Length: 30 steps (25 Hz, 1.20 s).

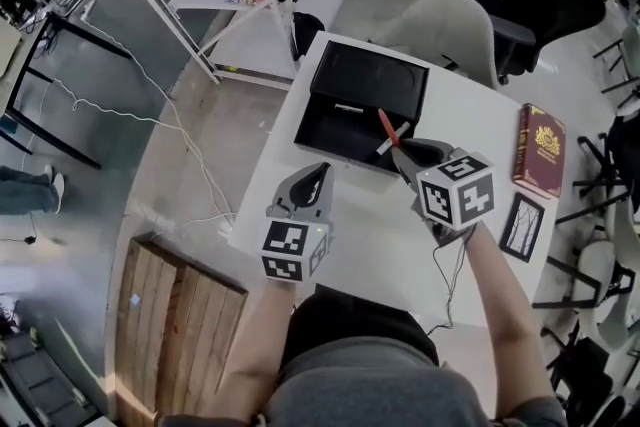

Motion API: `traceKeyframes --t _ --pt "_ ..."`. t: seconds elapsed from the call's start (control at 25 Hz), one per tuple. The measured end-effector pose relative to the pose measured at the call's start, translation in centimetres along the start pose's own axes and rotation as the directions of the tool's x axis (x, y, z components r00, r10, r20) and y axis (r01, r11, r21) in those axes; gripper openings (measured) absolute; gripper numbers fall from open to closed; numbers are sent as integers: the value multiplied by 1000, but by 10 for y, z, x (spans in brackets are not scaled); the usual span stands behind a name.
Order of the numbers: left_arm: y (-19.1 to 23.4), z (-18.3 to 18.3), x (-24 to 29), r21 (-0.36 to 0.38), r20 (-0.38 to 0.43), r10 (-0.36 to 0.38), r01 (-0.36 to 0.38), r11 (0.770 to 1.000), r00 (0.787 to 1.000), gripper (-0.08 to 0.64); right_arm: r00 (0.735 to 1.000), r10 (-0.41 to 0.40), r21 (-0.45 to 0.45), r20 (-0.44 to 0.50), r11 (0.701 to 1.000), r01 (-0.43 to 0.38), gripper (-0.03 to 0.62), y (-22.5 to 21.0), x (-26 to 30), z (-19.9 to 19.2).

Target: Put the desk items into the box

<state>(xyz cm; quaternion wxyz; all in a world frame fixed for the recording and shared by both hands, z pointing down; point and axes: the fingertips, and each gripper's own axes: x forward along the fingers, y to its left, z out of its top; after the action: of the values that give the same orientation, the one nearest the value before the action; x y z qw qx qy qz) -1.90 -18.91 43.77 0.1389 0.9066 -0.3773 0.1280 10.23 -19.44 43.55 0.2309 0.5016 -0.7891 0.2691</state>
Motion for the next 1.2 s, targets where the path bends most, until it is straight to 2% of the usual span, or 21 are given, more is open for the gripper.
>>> traceKeyframes --t 0.56,1.0,1.2 --pt "46 -9 -3 -61 -6 25 -25 998 1000 6 985 -19 -71 -171 997 7 53 -1 70 -4" --pt "76 -17 -8 -100 -12 57 -58 993 998 6 948 -53 -114 -314 993 18 53 -6 109 -29" --pt "85 -20 -8 -115 -15 68 -69 991 998 6 927 -88 -177 -364 984 24 53 -9 121 -34"
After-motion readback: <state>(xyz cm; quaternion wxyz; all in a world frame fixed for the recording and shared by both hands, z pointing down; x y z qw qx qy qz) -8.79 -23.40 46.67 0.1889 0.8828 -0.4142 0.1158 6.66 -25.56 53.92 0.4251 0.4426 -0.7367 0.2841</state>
